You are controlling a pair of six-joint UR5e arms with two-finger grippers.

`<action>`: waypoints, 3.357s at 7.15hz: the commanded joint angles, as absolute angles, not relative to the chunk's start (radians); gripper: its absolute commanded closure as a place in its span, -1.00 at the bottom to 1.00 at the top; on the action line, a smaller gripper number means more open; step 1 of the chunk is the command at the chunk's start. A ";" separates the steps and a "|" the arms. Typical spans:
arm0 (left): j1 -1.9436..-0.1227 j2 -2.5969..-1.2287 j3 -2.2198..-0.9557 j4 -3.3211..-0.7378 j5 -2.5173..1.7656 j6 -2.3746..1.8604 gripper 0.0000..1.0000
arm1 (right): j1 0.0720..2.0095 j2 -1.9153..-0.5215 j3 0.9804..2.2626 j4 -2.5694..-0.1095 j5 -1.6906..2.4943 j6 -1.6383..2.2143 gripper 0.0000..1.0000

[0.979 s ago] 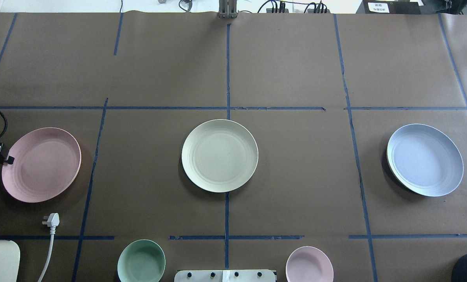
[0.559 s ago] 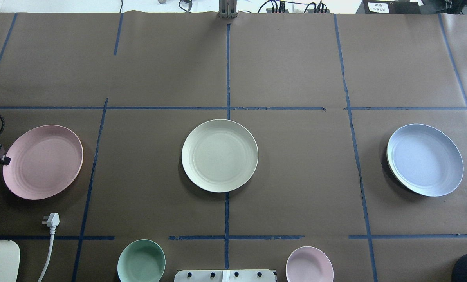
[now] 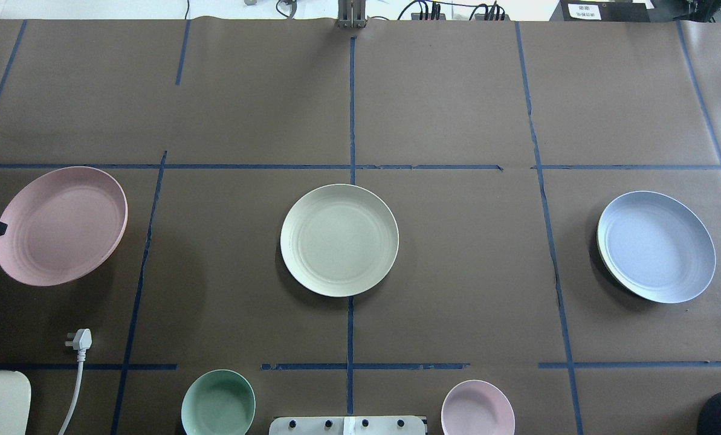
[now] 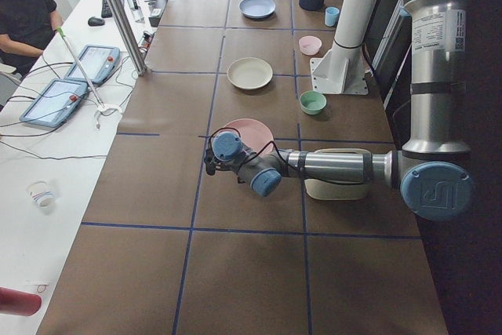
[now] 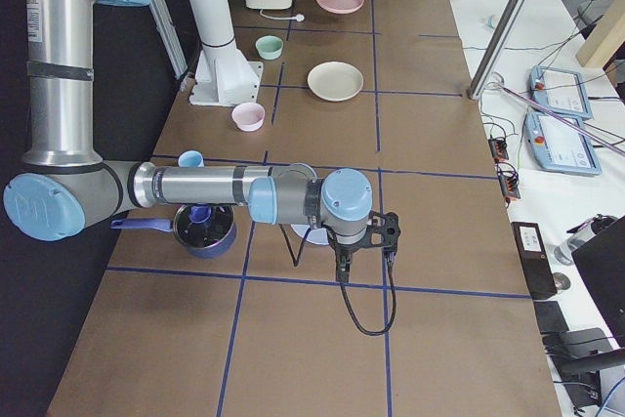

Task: Stack three plates with pink and blue
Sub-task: 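Carry the pink plate with the left gripper onto the cream plate, then open the left gripper and withdraw it while the right gripper reaches the blue plate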

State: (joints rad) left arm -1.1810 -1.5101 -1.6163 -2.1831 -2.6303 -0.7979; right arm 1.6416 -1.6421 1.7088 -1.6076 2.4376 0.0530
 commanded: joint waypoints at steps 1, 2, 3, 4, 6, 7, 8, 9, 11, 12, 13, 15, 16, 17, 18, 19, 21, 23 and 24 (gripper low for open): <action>-1.178 -1.648 -1.721 -2.045 -2.622 -0.952 1.00 | 1.641 -1.638 1.707 -1.606 2.436 0.052 -1.00; -1.122 -1.746 -1.727 -2.045 -2.590 -1.103 1.00 | 1.641 -1.638 1.706 -1.606 2.436 0.052 -1.00; -1.045 -1.817 -1.744 -2.045 -2.553 -1.229 1.00 | 1.641 -1.638 1.707 -1.606 2.437 0.052 -1.00; -0.963 -1.885 -1.752 -2.043 -2.474 -1.334 1.00 | 1.640 -1.638 1.701 -1.608 2.436 0.054 -1.00; -0.779 -1.972 -1.750 -2.019 -2.277 -1.455 1.00 | 1.637 -1.637 1.704 -1.608 2.439 0.080 -1.00; -0.671 -1.989 -1.740 -2.013 -2.158 -1.459 1.00 | 1.637 -1.632 1.706 -1.608 2.441 0.109 -1.00; -0.617 -1.993 -1.732 -2.011 -2.116 -1.483 1.00 | 1.635 -1.632 1.707 -1.608 2.509 0.113 -1.00; -0.585 -2.009 -1.730 -2.011 -2.109 -1.514 1.00 | 1.612 -1.632 1.710 -1.605 2.525 0.123 -1.00; -0.531 -2.049 -1.715 -2.011 -2.069 -1.548 1.00 | 1.554 -1.631 1.706 -1.481 2.522 0.269 -1.00; -0.532 -2.060 -1.707 -2.011 -2.071 -1.552 1.00 | 1.530 -1.638 1.701 -1.420 2.517 0.317 -1.00; -0.535 -2.056 -1.704 -2.011 -2.069 -1.552 0.98 | 1.523 -1.640 1.701 -1.416 2.516 0.319 -1.00; -0.587 -2.052 -1.690 -2.002 -2.077 -1.549 0.86 | 1.505 -1.643 1.701 -1.411 2.497 0.319 -1.00; -0.607 -2.054 -1.690 -1.979 -2.083 -1.543 0.86 | 1.496 -1.643 1.701 -1.411 2.488 0.319 -1.00; -0.609 -2.059 -1.690 -1.976 -2.082 -1.551 0.21 | 1.493 -1.644 1.701 -1.411 2.487 0.321 -1.00; -0.600 -2.059 -1.695 -1.982 -2.074 -1.551 -0.99 | 1.488 -1.649 1.701 -1.410 2.487 0.321 -1.00; -0.600 -2.060 -1.710 -1.980 -2.082 -1.552 -1.00 | 1.483 -1.649 1.700 -1.411 2.487 0.321 -1.00; -0.604 -2.048 -1.776 -1.942 -2.085 -1.552 -1.00 | 1.456 -1.649 1.689 -1.410 2.476 0.321 -1.00; -0.639 -2.046 -1.903 -1.731 -2.114 -1.540 -1.00 | 1.384 -1.676 1.687 -1.302 2.426 0.432 -1.00; -0.664 -2.045 -1.936 -1.683 -2.121 -1.534 -1.00 | 1.299 -1.709 1.680 -1.134 2.340 0.587 -1.00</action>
State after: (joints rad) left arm -0.6365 -2.0467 -1.8850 -1.7631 -2.1076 -1.5408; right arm 1.3803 -1.6766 1.6858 -1.2891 2.4168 0.4416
